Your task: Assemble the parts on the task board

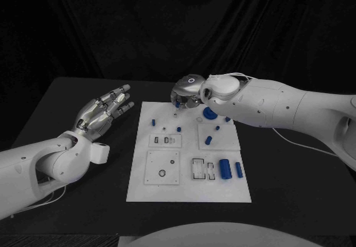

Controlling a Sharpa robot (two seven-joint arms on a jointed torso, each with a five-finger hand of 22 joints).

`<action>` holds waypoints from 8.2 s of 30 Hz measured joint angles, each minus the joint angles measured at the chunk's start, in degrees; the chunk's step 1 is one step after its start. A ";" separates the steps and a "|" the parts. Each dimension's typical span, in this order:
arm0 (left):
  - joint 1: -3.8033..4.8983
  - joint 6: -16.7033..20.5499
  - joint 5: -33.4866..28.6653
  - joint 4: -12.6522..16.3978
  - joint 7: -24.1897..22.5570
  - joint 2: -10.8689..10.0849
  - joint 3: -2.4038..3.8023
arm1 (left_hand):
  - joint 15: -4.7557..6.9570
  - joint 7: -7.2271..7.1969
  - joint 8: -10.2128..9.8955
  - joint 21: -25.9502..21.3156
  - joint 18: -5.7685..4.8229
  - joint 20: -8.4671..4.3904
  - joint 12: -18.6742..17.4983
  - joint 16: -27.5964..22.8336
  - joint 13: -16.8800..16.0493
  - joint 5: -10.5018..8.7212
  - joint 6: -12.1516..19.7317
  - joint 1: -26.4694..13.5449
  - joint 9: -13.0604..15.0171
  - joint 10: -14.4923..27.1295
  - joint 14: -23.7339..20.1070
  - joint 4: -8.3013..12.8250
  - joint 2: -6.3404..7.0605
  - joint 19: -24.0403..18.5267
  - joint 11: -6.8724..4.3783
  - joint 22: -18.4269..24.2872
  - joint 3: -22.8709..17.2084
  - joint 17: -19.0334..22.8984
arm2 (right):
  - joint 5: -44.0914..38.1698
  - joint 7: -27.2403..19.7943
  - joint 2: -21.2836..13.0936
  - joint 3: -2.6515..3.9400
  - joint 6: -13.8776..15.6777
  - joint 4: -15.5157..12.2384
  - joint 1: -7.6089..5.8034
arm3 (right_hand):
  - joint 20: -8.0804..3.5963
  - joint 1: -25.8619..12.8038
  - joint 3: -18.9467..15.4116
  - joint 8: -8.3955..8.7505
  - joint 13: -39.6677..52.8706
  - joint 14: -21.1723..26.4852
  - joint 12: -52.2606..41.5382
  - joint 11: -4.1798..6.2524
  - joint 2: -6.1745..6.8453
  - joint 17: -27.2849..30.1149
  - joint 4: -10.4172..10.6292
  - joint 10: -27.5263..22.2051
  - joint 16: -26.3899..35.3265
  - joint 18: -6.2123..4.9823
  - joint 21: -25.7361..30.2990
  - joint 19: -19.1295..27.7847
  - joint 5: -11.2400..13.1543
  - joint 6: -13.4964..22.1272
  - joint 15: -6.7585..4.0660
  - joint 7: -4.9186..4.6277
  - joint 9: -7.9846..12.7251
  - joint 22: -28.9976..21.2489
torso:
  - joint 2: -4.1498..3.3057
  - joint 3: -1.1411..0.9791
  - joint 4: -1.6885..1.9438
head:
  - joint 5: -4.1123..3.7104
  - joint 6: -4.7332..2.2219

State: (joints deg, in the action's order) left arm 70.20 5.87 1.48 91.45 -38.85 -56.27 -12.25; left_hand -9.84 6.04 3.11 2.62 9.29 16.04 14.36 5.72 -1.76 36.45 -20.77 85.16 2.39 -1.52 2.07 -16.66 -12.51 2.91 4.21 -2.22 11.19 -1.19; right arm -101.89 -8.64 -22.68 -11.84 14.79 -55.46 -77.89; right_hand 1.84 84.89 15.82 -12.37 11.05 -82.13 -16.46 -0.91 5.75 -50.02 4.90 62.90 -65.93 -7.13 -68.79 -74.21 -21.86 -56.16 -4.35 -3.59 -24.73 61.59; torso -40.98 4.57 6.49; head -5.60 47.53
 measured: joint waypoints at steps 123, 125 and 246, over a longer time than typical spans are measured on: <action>-0.11 -1.66 0.02 -1.35 -0.02 0.48 -0.01 | -0.73 0.41 0.00 0.00 0.00 0.25 -1.07 0.93 0.01 0.00 0.40 0.22 0.00 0.23 0.32 0.16 -0.22 0.13 0.59 -0.07 -0.47 -0.13 | 8.88 11.97 -21.14 -0.06 0.57 -15.01 3.52 | -0.30 -13.97 -8.75 6.66 63.88 -1.74 -73.41 2.37 -2.56 -24.91 5.58 21.02 -23.27 4.47 -15.07 -9.73 3.74 8.00 -0.52 0.04 8.85 13.34 | 0.34 0.13 -0.08 | 0.71 1.31; -0.12 -1.67 0.02 -1.36 -0.02 0.48 -0.01 | -0.82 0.41 0.00 0.00 0.00 0.35 -1.07 0.93 0.01 0.00 0.41 0.22 0.00 0.22 0.41 0.16 -0.22 0.23 0.59 -0.07 -0.47 -0.13 | 8.89 11.97 -21.03 -0.06 0.53 -14.82 3.61 | -0.30 -13.72 -8.39 6.60 63.88 -1.74 -73.40 2.37 -2.81 -24.91 5.22 21.02 -23.27 4.46 -14.85 -9.73 2.19 7.58 -0.52 0.06 8.61 13.34 | 0.34 0.13 -0.08 | 0.71 1.31; -0.25 -3.46 0.03 -2.38 -0.03 1.55 -0.01 | -1.43 0.41 0.00 0.22 0.00 0.34 0.28 1.37 -0.16 1.11 0.81 1.66 0.01 -0.22 0.61 0.62 0.30 0.22 1.43 -0.10 -1.57 -0.15 | 10.90 8.45 -7.18 -0.03 -2.21 -12.16 1.88 | 0.11 -11.31 -3.85 8.66 63.86 -2.01 -73.40 1.74 -1.98 -24.91 -0.25 21.20 -23.27 4.45 -13.89 -9.72 -5.27 17.59 -0.24 -0.84 7.47 13.32 | 0.35 0.09 -0.11 | 0.91 2.48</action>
State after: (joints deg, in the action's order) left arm 69.95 2.41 1.51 89.07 -38.88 -54.72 -12.27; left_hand -11.27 6.45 3.11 2.84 9.30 16.38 14.64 7.09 -1.92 37.56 -19.97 86.82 2.40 -1.74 2.68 -16.04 -12.21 3.13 5.64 -2.32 9.61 -1.34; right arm -90.98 -0.19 -29.86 -11.88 12.58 -67.62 -76.00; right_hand 1.95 73.57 11.97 -3.71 74.91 -84.14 -89.86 0.83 3.77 -74.94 4.65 84.10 -89.20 -2.68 -82.68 -83.93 -27.12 -38.57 -4.58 -4.42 -17.27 74.90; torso -40.63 4.66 6.38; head -4.69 50.01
